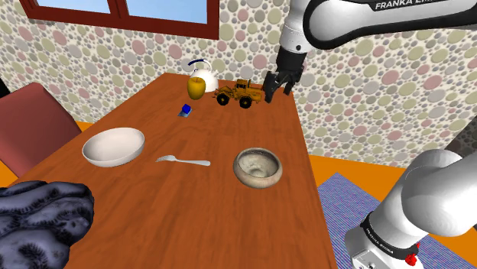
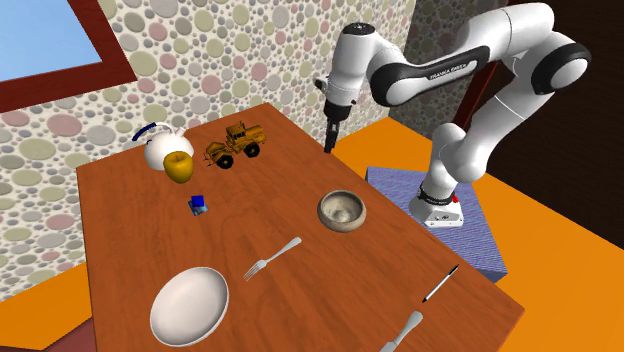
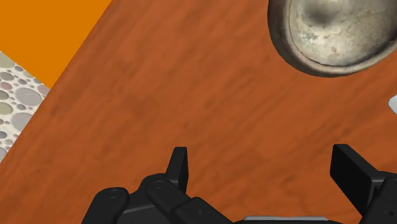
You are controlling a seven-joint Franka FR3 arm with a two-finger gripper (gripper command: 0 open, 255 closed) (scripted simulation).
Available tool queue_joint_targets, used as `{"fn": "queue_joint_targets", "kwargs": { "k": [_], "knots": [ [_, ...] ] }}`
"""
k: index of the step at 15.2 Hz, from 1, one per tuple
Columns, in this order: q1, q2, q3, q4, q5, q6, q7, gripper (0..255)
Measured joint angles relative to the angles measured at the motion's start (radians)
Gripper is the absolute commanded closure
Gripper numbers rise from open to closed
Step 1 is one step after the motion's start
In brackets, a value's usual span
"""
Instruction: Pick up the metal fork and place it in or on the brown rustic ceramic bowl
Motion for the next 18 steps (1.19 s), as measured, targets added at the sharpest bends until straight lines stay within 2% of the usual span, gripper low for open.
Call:
{"fn": "queue_joint_targets", "kwargs": {
  "k": [10,18],
  "knots": [
    [0.055,0.308,0.109,0.141,-0.035,0.146,0.072,0],
    [0.108,0.563,0.173,0.296,-0.120,0.218,0.141,0]
  ]
}}
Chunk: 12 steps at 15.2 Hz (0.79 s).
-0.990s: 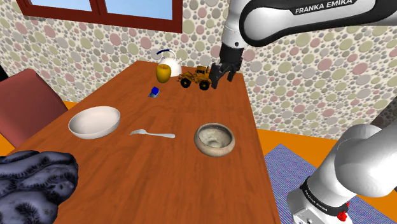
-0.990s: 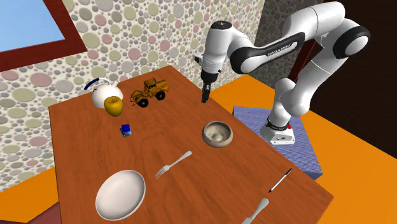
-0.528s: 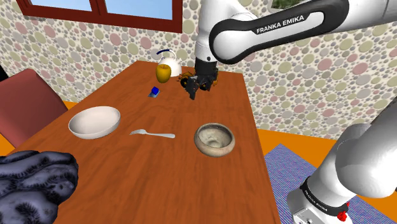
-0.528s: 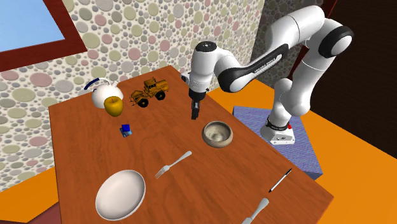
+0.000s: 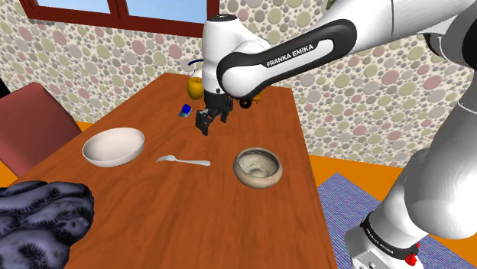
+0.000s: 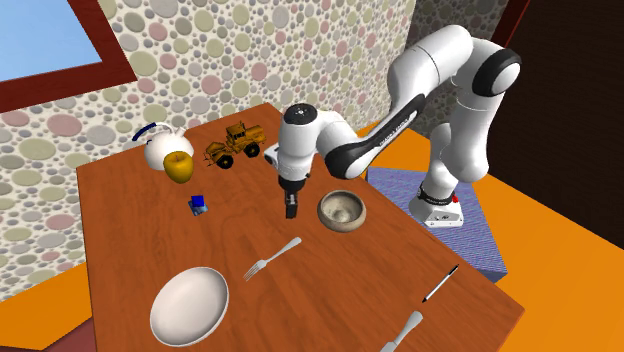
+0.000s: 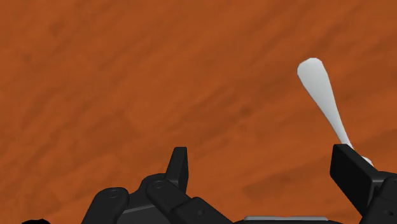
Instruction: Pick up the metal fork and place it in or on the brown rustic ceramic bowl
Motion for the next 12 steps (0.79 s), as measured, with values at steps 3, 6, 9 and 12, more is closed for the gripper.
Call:
{"fn": "queue_joint_targets", "kwargs": {
  "k": [3,6,9,12],
  "knots": [
    [0.031,0.104,0.015,0.082,-0.041,0.008,0.029,0],
    [0.066,0.207,0.025,0.172,-0.081,0.007,0.050,0],
    [0.104,0.313,0.028,0.273,-0.118,-0.001,0.064,0],
    [0.148,0.416,0.029,0.379,-0.150,-0.016,0.073,0]
  ]
}}
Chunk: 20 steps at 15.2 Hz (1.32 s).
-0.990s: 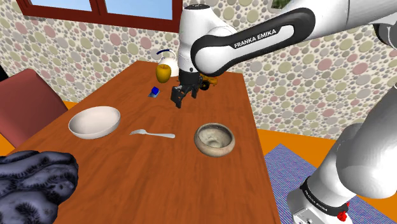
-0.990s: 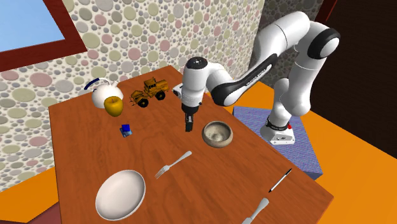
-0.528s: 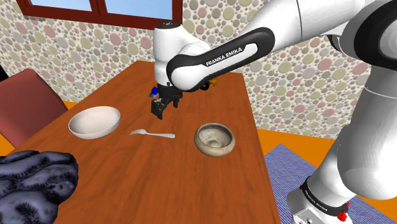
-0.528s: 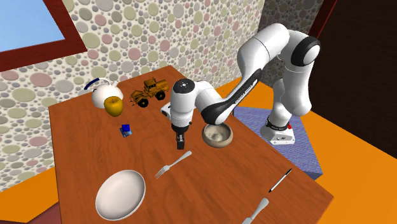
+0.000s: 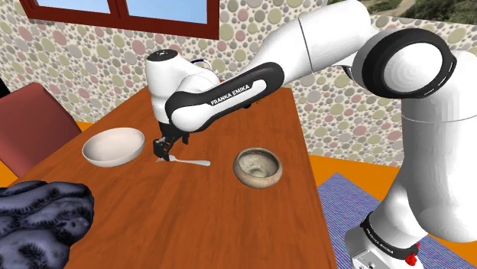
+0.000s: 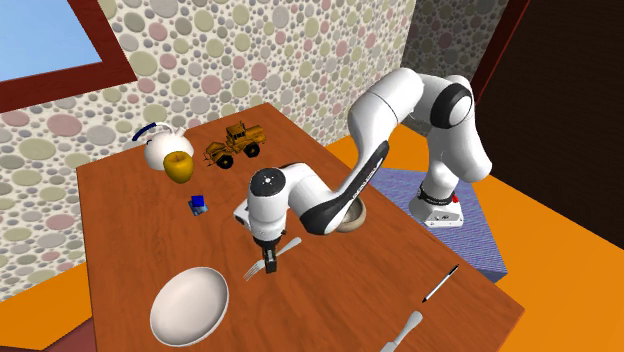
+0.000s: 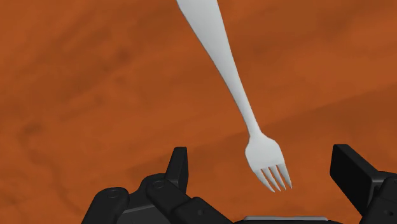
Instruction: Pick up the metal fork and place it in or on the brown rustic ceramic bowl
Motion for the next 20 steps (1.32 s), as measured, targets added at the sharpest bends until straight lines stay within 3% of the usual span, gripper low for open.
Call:
{"fn": "queue_joint_targets", "kwargs": {
  "k": [15,16,20],
  "knots": [
    [0.020,0.102,-0.017,0.030,-0.035,0.066,0.015,0],
    [0.020,0.102,-0.017,0.030,-0.035,0.066,0.015,255],
    [0.020,0.101,-0.017,0.031,-0.035,0.066,0.015,255]
  ]
}}
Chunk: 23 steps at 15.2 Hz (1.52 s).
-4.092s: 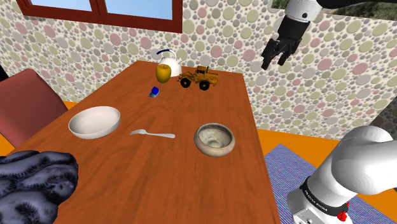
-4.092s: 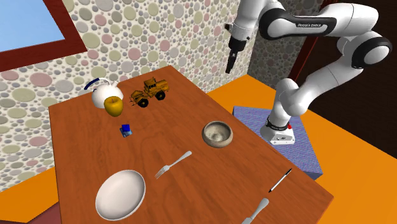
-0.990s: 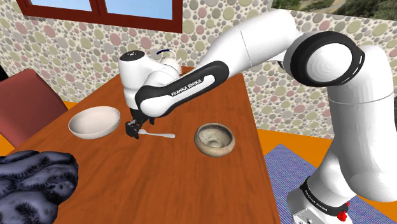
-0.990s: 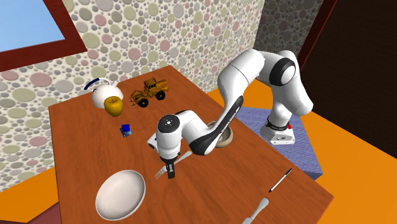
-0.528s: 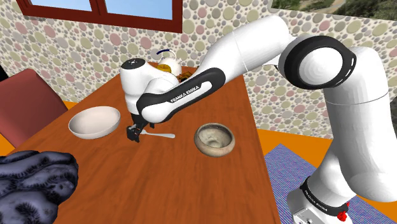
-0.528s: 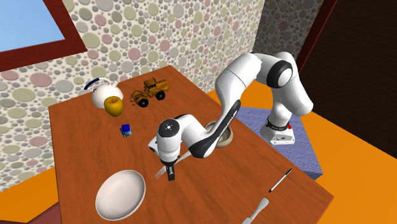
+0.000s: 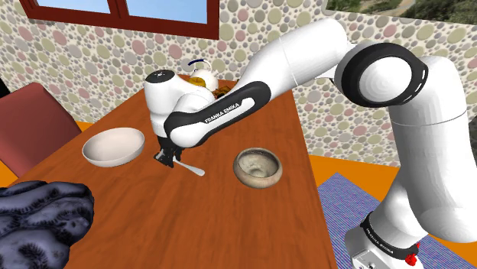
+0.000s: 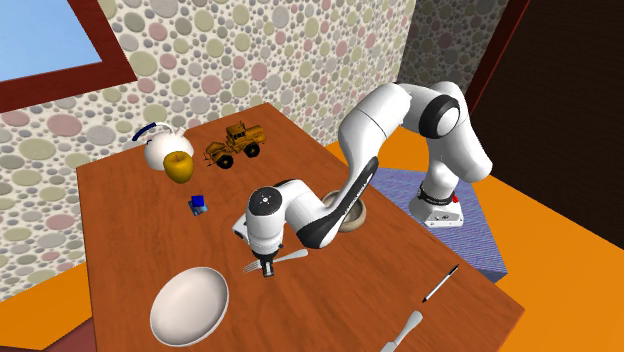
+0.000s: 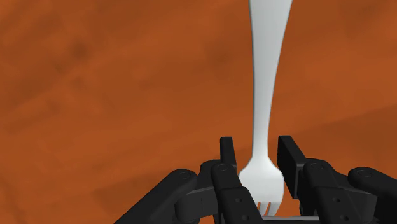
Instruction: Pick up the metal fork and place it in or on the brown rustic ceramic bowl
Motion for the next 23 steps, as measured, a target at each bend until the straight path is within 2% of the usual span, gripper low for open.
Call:
{"fn": "queue_joint_targets", "kwargs": {
  "k": [7,23],
  "knots": [
    [0.000,-0.004,0.001,0.000,0.002,-0.005,-0.001,255],
    [-0.010,-0.090,0.026,0.077,0.045,-0.163,-0.045,255]
  ]
}}
